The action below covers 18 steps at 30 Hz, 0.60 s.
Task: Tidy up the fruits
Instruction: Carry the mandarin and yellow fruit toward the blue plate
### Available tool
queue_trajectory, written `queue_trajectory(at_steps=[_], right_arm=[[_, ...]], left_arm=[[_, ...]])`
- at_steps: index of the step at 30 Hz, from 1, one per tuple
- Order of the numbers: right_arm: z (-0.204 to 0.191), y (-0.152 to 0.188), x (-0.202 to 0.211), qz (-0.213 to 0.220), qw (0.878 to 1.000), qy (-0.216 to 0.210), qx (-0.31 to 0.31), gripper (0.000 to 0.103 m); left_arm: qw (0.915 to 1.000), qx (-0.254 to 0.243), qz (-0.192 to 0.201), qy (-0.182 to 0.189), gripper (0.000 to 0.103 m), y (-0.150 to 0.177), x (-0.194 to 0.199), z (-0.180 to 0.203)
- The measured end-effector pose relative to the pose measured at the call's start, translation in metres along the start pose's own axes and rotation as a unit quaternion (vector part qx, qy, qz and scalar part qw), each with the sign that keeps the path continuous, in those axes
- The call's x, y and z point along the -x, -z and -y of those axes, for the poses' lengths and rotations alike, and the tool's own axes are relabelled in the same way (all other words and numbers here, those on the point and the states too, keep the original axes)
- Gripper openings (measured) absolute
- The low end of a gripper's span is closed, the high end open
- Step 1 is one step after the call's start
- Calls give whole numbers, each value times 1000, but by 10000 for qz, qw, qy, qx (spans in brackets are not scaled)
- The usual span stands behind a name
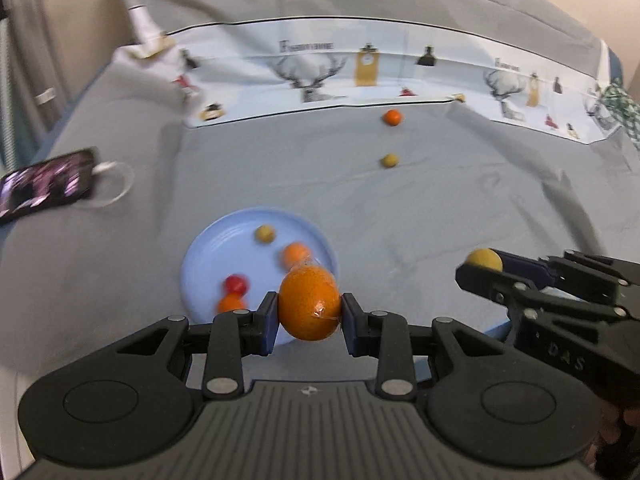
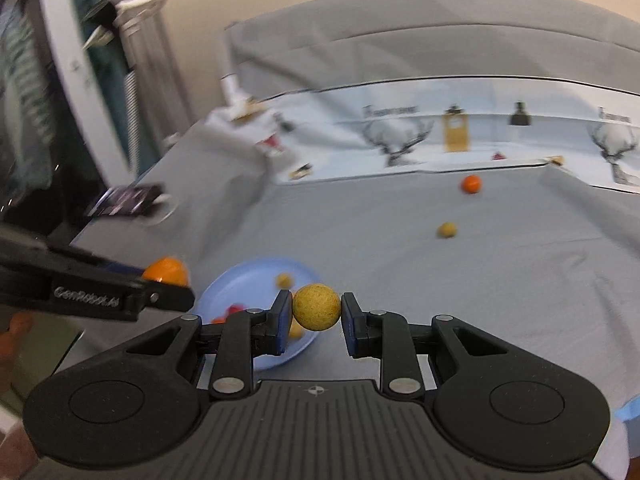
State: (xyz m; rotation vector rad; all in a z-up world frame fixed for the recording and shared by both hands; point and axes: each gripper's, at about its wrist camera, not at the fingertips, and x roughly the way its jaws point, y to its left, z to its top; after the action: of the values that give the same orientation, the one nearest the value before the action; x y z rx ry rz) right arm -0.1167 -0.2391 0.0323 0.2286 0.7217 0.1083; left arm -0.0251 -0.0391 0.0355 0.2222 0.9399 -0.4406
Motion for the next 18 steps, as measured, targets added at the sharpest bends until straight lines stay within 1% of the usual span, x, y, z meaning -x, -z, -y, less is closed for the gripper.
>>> queue_trajectory(at_steps=[2,4,8,11,18], right_arm=[[-16,7,6,-32,9999,-28,110,27],[-27,9,13,33,9997,16,237,28],[-38,14,26,107,9995,113,283,28],[-46,17,26,83,9992,144,367,27],[-59,17,32,173,9982,209,544,28]], left_arm=[[10000,38,28,-42,36,16,11,-7],[9999,66,79,-35,36,27,19,-13],[9998,131,172,1,36,42,31,-19],[9995,206,247,64,36,46,36,-23],[9986,323,412,65,36,49,46,-30]])
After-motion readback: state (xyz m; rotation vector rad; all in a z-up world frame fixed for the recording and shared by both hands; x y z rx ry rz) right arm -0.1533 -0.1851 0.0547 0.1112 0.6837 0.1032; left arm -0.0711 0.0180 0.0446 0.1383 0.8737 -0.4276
